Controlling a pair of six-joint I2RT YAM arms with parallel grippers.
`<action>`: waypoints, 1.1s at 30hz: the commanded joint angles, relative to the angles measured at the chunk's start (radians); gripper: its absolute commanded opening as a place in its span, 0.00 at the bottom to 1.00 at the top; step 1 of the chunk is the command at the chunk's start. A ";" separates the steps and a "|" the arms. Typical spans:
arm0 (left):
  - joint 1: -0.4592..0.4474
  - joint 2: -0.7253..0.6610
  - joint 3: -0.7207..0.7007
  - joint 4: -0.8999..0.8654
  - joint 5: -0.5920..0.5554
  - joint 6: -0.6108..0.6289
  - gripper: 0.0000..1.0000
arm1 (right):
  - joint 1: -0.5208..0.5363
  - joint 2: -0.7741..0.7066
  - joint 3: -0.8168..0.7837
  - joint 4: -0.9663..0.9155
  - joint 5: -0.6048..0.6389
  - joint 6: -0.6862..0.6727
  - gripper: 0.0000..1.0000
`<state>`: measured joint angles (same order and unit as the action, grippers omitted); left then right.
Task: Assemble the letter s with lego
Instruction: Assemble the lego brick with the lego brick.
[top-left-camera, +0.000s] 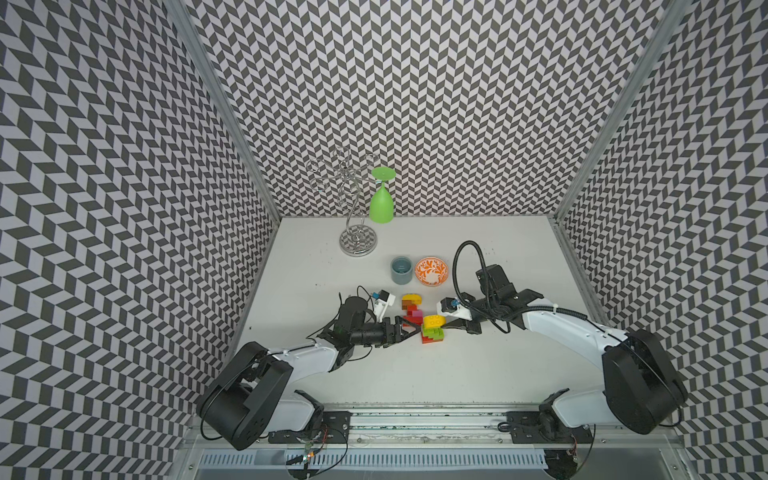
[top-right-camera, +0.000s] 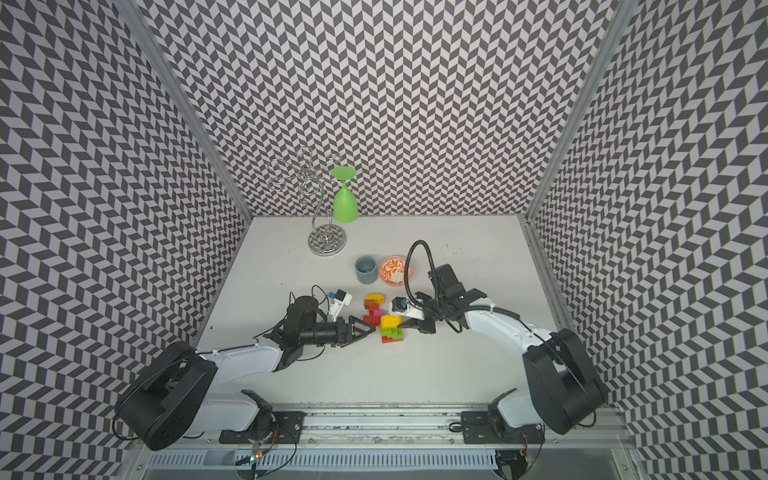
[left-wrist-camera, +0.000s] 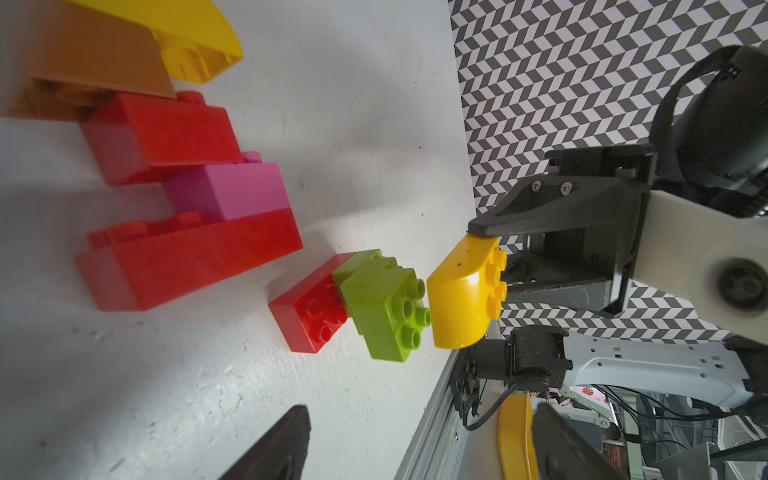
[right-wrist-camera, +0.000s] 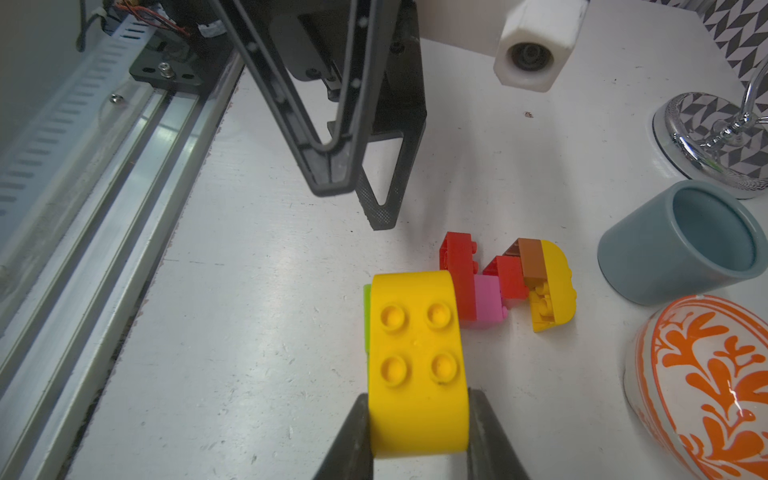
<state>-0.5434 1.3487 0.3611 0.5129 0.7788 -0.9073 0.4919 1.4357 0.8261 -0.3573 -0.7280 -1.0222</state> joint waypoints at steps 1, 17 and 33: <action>-0.010 0.011 0.002 0.051 -0.016 -0.018 0.86 | -0.003 0.016 0.027 -0.001 -0.048 -0.025 0.07; -0.054 0.094 0.032 0.127 -0.020 -0.091 0.84 | -0.003 0.065 0.050 -0.020 -0.078 -0.044 0.08; -0.079 0.174 0.058 0.211 -0.039 -0.145 0.82 | -0.003 0.078 0.044 -0.016 -0.064 -0.053 0.10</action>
<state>-0.6155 1.5173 0.3889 0.6815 0.7528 -1.0492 0.4919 1.5013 0.8520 -0.3851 -0.7673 -1.0554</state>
